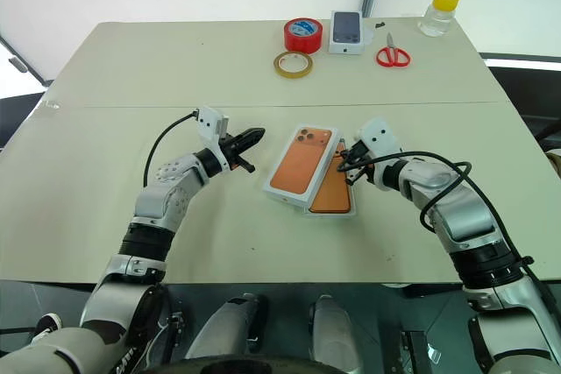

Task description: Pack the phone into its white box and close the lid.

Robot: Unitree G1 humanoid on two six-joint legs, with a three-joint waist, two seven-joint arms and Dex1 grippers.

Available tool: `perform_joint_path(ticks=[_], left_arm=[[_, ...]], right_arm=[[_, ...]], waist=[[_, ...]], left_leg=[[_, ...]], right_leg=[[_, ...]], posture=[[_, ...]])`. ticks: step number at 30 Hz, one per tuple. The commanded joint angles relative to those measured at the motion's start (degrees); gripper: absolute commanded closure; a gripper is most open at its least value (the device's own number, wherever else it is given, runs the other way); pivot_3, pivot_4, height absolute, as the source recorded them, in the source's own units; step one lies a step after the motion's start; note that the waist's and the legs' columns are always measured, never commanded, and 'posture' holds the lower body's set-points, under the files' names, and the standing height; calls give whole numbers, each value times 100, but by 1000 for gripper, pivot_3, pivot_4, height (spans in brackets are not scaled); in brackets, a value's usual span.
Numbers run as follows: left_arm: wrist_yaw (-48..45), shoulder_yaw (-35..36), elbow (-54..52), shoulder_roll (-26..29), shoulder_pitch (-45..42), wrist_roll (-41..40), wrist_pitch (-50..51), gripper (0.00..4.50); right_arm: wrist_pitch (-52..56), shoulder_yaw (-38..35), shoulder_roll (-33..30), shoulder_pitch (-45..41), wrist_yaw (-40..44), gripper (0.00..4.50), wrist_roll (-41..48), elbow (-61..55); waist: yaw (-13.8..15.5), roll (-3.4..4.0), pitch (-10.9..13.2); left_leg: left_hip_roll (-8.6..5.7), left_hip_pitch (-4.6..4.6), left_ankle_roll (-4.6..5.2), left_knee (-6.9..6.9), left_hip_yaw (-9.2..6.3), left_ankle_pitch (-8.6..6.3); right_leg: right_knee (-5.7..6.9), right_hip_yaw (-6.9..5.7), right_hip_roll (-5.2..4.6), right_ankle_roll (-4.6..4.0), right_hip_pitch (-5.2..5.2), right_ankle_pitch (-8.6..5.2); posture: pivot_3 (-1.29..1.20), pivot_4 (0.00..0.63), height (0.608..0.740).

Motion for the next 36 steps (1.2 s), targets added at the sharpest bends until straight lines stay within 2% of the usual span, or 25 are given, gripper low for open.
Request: perform_joint_path(ticks=[1, 9, 18, 29, 36], left_arm=[[-218, -152, 168, -127, -121, 63, -24, 4500], [-618, -423, 355, -294, -244, 201, 143, 4500], [-1060, -630, -288, -415, -12, -2, 1008, 4500], [-1052, -622, -882, -726, -15, -140, 1389, 4500], [-1176, -970, -1191, -584, 197, 33, 1455, 4500]], right_arm=[[-16, -192, 56, 32, 114, 4466, -102, -266], [52, -159, 105, 221, 284, 4466, -347, -522], [71, -330, 158, 174, 383, 4466, -437, -511], [117, -543, -45, 413, 672, 4466, -614, -643], [69, -625, -132, 676, 807, 4466, -692, -757]], waist=[[1, -5, 3], [-8, -8, 5], [-12, -8, 5], [-1, -9, 5], [-11, -8, 5]], left_leg=[[-1, 0, 0, 0, 0, 0], [-1, 0, -1, 0, -3, 0], [-1, 0, -2, -1, -4, 1], [-2, 0, -3, 0, -4, 1], [0, 1, -4, 0, -4, 2]], right_leg=[[0, 0, -1, 0, 0, 0], [1, -1, -3, 0, 0, 0], [2, -1, -3, 0, 0, 0], [1, -1, -4, 0, 1, 0], [2, 0, -3, 0, 1, 0]], posture=[[0, 150, 740], [0, 150, 740], [0, 150, 740], [0, 150, 740], [0, 150, 740]])
